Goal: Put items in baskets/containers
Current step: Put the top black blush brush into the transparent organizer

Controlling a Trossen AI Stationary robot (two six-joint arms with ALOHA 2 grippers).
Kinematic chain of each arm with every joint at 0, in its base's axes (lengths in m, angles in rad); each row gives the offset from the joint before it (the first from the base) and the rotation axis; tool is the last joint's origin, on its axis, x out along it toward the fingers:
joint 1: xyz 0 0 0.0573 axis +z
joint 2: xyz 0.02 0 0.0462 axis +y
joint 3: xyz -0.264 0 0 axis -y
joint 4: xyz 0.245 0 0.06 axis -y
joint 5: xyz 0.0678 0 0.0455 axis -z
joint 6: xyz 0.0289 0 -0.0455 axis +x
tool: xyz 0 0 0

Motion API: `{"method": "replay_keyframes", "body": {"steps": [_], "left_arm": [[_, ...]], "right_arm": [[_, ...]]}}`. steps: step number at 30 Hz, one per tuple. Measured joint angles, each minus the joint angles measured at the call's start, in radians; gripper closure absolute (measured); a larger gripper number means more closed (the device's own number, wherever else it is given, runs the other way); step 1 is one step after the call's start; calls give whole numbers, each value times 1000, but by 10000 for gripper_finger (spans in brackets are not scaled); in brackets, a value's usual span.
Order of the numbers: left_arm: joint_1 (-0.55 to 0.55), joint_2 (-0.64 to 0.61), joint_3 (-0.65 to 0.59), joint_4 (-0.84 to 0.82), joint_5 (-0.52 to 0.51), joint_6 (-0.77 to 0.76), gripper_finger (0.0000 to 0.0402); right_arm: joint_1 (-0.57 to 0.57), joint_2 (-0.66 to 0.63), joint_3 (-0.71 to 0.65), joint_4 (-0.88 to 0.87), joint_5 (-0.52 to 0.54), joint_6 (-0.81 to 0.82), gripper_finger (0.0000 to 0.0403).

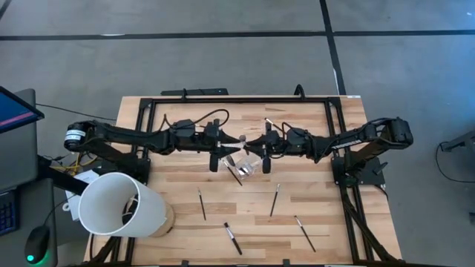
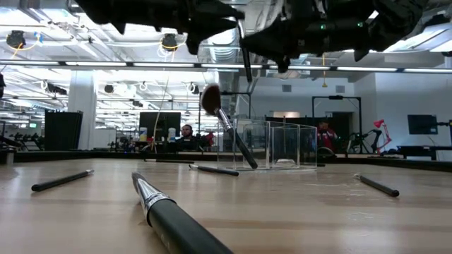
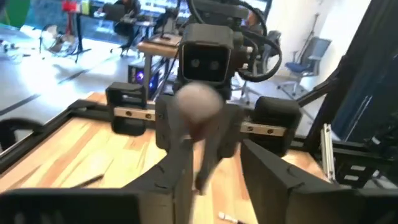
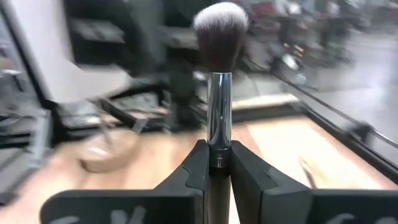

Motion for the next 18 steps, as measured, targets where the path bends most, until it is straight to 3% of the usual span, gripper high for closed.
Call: {"method": "replay_keyframes", "body": {"steps": [7,12,18], "left_arm": [[-20,-121,-40,-58,-49,3,227],[-28,-221,-113,-54,-173,7,228],[-28,-265,-165,12,-183,11,237]], "right_arm": [[13,1,-85,-25,131,27,371],[39,1,-151,35,167,80,367],[93,1,-165,20,235,54,368]]}}
